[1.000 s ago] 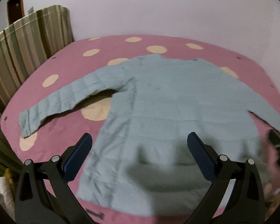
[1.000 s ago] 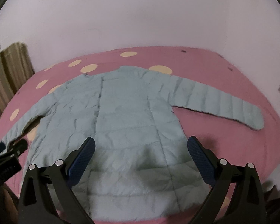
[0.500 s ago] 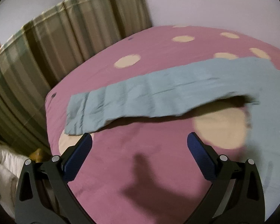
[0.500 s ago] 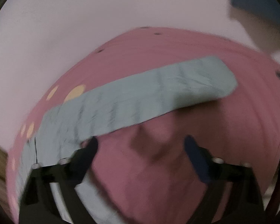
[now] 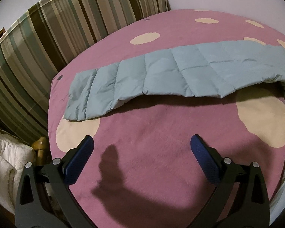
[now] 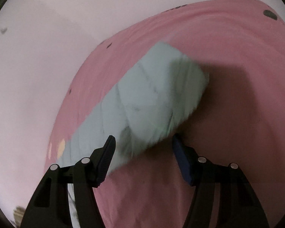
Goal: Fold large clothes
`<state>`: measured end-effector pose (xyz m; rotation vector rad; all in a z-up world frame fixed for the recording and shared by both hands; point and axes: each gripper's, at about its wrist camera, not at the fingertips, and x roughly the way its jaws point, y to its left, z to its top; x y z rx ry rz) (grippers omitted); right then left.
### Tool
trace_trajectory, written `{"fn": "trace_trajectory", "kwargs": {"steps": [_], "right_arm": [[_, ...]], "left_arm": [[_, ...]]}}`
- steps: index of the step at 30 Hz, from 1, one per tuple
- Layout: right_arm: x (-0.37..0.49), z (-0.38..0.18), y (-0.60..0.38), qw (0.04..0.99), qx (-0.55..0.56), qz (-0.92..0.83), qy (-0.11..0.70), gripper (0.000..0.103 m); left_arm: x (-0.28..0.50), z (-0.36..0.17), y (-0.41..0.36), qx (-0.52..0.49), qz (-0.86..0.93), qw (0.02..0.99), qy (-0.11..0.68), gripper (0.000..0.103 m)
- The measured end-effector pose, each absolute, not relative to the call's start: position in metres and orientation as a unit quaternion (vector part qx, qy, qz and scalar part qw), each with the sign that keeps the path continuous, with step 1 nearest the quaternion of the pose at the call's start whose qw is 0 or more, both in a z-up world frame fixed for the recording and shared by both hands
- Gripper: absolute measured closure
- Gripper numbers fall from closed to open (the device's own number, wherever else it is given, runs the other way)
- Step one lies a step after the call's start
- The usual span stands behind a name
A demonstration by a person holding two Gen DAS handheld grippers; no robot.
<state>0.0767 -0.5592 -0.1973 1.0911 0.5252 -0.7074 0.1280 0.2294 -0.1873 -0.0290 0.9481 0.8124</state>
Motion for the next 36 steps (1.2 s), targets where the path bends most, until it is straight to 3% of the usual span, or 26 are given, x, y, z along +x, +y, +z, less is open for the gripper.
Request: {"fn": "trace_trajectory", "kwargs": {"steps": [5, 7, 9, 12, 21, 29, 36], "right_arm": [[0.075, -0.204, -0.580, 0.763, 0.515, -0.336, 0.201, 0.041], [0.077, -0.203, -0.580, 0.764, 0.511, -0.342, 0.197, 0.047], [0.073, -0.203, -0.582, 0.763, 0.496, -0.357, 0.209, 0.074], [0.078, -0.207, -0.586, 0.763, 0.506, -0.340, 0.214, 0.096], [0.108, -0.148, -0.538, 0.830, 0.405, -0.310, 0.225, 0.099], [0.187, -0.095, -0.415, 0.901, 0.300, -0.181, 0.255, 0.099], [0.248, -0.085, -0.306, 0.921, 0.250, -0.081, 0.289, 0.099]], "left_arm": [[0.127, -0.188, 0.232, -0.025, 0.376, 0.812, 0.446, 0.002], [0.128, -0.189, 0.232, -0.027, 0.376, 0.811, 0.447, 0.002], [0.127, -0.188, 0.233, -0.025, 0.377, 0.811, 0.447, 0.002], [0.128, -0.188, 0.233, -0.019, 0.379, 0.810, 0.448, 0.002], [0.128, -0.188, 0.233, -0.010, 0.383, 0.807, 0.450, 0.002], [0.128, -0.188, 0.233, -0.014, 0.382, 0.806, 0.452, 0.002], [0.130, -0.188, 0.229, -0.001, 0.387, 0.803, 0.453, 0.002]]}}
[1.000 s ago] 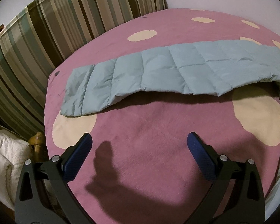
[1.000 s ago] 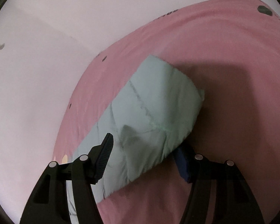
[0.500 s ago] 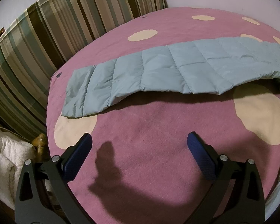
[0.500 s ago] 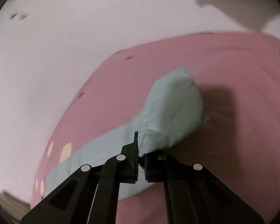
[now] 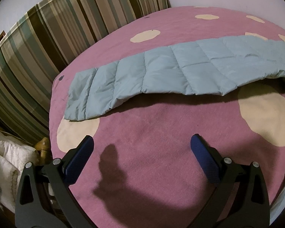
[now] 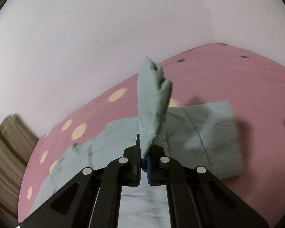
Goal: Fold large clothes
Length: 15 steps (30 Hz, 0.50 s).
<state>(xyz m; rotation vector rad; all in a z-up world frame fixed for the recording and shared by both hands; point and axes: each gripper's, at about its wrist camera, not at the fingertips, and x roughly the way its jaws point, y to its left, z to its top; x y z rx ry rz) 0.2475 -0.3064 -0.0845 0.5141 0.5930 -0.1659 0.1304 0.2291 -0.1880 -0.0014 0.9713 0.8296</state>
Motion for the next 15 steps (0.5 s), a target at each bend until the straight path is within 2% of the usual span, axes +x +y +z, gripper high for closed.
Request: {"fn": "trace_trajectory", "kwargs": {"steps": [9, 15], "right_arm": [[0.306, -0.111, -0.197, 0.919, 0.179, 0.010, 0.351, 0.099], [0.302, -0.132, -0.156, 0.912, 0.146, 0.045, 0.381, 0.099]], "left_arm": [[0.130, -0.188, 0.229, 0.001, 0.388, 0.802, 0.454, 0.002], [0.130, -0.187, 0.228, 0.007, 0.390, 0.801, 0.455, 0.002]]}}
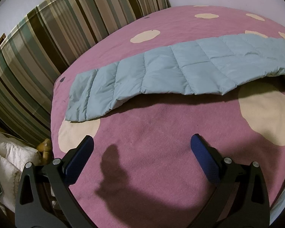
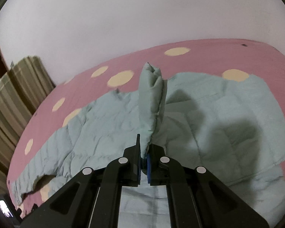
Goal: Fold large clothes
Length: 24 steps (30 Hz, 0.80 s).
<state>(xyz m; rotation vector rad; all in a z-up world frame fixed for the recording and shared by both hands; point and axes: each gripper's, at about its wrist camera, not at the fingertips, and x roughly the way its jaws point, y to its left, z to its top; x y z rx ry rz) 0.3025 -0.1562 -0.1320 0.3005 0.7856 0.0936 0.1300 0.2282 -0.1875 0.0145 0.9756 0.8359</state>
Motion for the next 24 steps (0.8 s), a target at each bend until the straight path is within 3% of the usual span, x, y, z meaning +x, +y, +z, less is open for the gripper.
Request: {"fn": "trace_trajectory", "kwargs": {"steps": [22, 24], "right_arm": [[0.324, -0.185, -0.094, 0.877, 0.066, 0.089, 0.468, 0.097], [0.324, -0.183, -0.094, 0.877, 0.065, 0.091, 0.468, 0.089]], "left_arm": [[0.131, -0.186, 0.226, 0.013, 0.392, 0.799, 0.456, 0.002], [0.132, -0.185, 0.226, 0.014, 0.393, 0.799, 0.456, 0.002]]}}
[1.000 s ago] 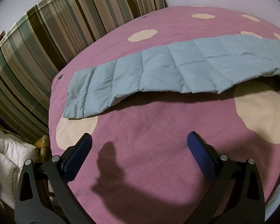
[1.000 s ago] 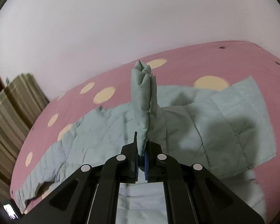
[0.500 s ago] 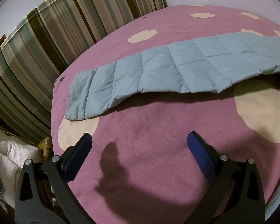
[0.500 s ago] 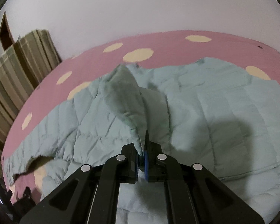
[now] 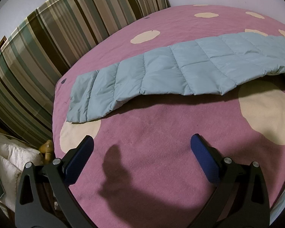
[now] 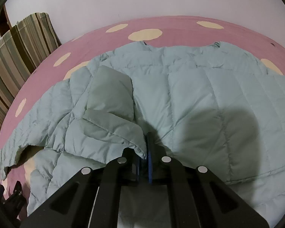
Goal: Fold large clothes
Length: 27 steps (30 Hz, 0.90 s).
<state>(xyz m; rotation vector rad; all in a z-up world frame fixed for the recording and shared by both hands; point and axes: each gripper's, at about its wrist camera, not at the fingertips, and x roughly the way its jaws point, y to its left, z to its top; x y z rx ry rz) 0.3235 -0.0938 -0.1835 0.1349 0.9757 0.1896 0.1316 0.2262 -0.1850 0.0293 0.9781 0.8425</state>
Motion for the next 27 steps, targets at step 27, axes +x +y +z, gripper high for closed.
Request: {"fn": "trace_trajectory", "kwargs": {"steps": [27], "right_arm": [[0.383, -0.200, -0.356, 0.859, 0.151, -0.091, 0.480, 0.080]], "left_arm": [[0.132, -0.185, 0.224, 0.029, 0.398, 0.795, 0.457, 0.002]]}}
